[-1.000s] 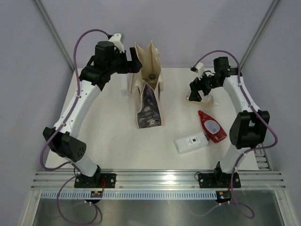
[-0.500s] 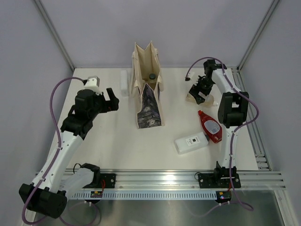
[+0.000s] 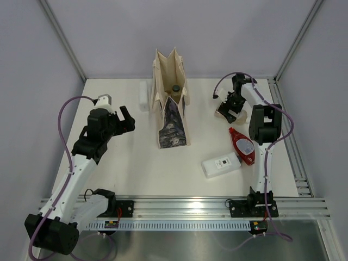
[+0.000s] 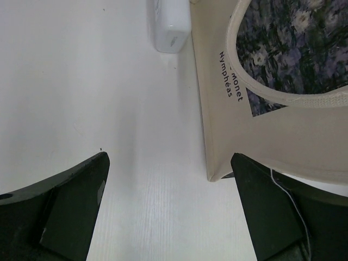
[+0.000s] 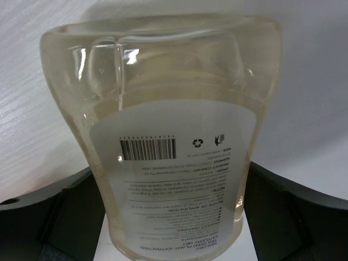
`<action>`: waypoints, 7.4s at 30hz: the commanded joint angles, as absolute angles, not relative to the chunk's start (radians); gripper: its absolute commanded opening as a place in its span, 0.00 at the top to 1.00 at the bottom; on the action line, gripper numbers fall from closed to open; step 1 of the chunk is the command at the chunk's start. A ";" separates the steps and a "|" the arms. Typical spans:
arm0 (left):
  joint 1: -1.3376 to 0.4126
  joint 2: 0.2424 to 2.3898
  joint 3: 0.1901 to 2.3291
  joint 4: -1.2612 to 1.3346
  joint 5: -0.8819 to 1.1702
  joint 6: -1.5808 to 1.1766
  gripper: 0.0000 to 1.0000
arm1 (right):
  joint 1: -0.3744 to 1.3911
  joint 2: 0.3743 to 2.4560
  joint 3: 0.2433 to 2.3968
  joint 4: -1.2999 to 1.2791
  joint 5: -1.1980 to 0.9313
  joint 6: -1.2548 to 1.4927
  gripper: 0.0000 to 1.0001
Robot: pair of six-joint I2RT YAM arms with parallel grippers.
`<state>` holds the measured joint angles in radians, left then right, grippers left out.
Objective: Place the personal care products into the canvas bag
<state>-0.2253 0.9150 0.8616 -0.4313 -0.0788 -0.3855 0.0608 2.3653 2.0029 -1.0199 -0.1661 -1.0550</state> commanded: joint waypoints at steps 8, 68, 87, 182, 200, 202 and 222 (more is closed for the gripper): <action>-0.207 0.940 0.865 -0.341 -0.032 -0.437 0.01 | 0.069 2.422 2.049 -1.052 -0.179 -1.046 0.58; -0.100 0.922 0.808 -0.261 0.138 -0.548 0.01 | 0.485 1.950 2.313 -0.241 -0.307 0.509 1.00; -0.072 0.948 0.805 -0.241 0.156 -0.534 0.01 | 0.584 1.973 2.232 -0.221 -0.040 0.451 0.66; 0.066 1.551 0.864 0.270 0.664 -0.773 1.00 | -0.129 1.342 1.141 -0.123 -1.088 0.153 0.00; 0.063 0.899 0.632 0.429 0.670 -1.025 1.00 | -0.129 1.387 1.163 -0.264 -1.104 -0.034 0.00; 0.046 0.899 0.694 0.422 0.675 -1.035 1.00 | -0.129 1.393 1.167 -0.256 -1.104 -0.035 0.00; -0.287 1.463 1.511 0.224 0.560 -0.761 1.00 | -0.129 1.345 1.128 -0.302 -1.097 -0.097 0.01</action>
